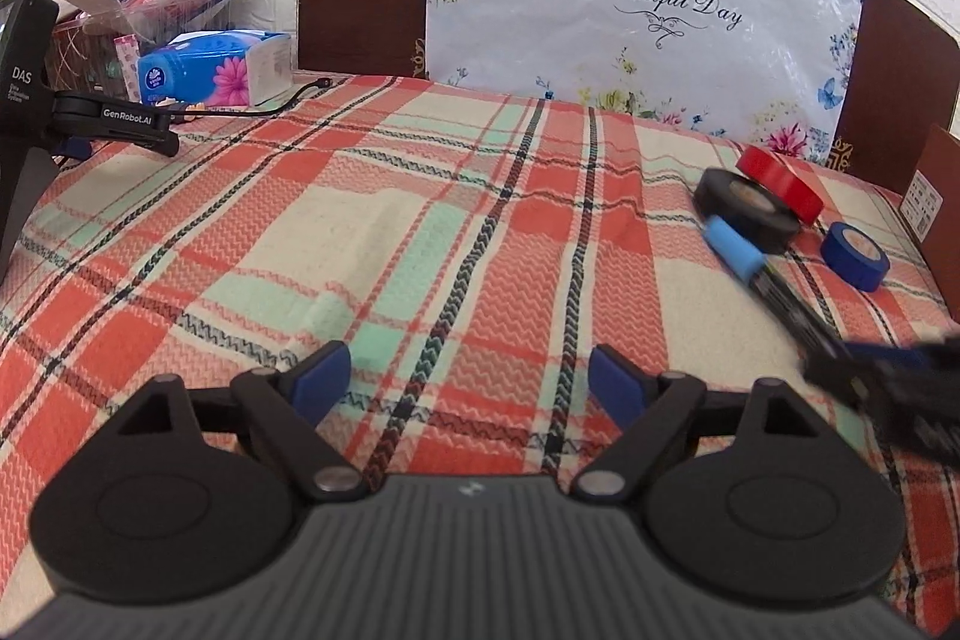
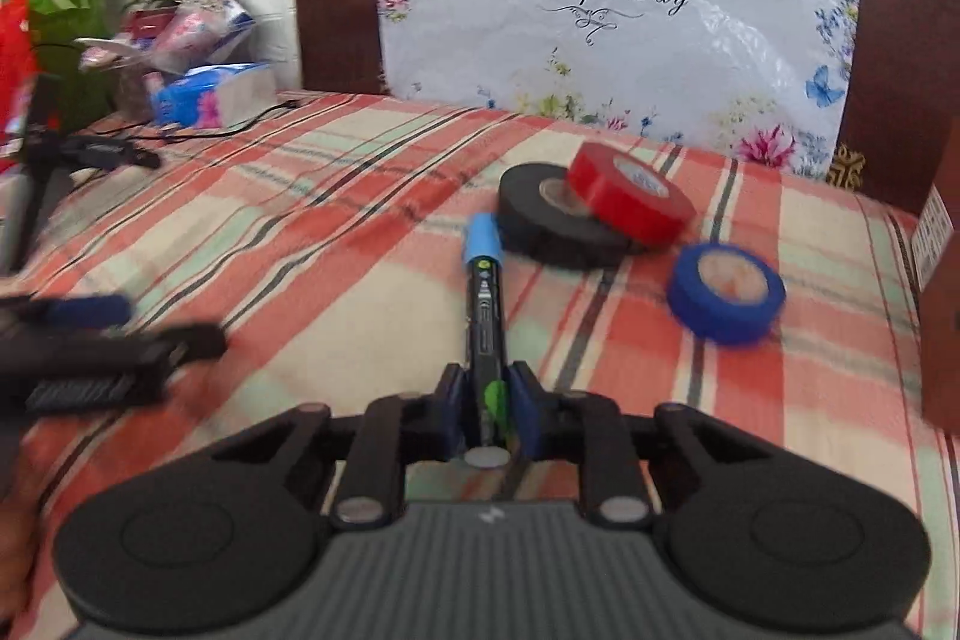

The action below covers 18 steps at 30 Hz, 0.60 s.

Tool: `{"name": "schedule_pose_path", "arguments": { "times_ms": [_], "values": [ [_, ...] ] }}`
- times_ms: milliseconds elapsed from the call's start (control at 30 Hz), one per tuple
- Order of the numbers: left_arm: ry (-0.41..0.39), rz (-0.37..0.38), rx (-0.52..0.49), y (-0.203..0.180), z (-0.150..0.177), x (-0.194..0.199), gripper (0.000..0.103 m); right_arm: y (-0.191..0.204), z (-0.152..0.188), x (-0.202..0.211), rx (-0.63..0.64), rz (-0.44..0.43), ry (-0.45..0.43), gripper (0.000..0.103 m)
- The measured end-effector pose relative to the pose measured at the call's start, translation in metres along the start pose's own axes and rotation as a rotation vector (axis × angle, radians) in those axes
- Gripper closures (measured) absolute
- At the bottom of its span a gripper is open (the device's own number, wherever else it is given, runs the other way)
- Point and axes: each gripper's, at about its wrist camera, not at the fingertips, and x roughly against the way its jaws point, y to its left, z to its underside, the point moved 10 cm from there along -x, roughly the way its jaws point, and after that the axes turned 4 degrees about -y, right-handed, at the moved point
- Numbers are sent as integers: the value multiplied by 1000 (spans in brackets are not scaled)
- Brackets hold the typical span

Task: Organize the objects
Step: 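Grasp the black marker with blue cap with the right gripper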

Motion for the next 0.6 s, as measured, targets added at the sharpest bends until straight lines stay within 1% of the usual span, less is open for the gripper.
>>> {"name": "schedule_pose_path", "arguments": {
  "times_ms": [100,200,267,300,333,367,400,433,467,533,567,600],
  "values": [
    [3,1,-5,-1,1,0,14,1,22,35,-53,-69,18,85],
    [12,9,-9,-2,1,-1,12,-1,39,60,-156,-131,41,85],
    [44,-6,-25,-5,1,-1,12,-8,46,71,-240,-169,54,85],
    [72,-14,-13,-8,0,1,12,-13,48,74,-288,-185,60,85],
    [102,26,32,-16,-1,7,13,-18,50,75,-335,-200,64,85],
    [129,107,89,-28,-2,15,15,-23,52,75,-376,-215,67,85],
    [160,209,143,-46,-4,26,17,-28,53,76,-413,-229,69,85],
    [185,285,161,-64,-6,36,17,-31,55,75,-450,-244,70,85],
    [206,329,141,-83,-7,44,17,-32,57,74,-481,-255,70,85],
    [256,355,66,-116,-4,52,17,-34,57,71,-509,-273,68,85],
    [292,361,49,-128,0,52,18,-33,57,71,-509,-277,66,85],
    [336,375,54,-138,5,50,18,-32,58,71,-510,-279,62,85]
  ]
}}
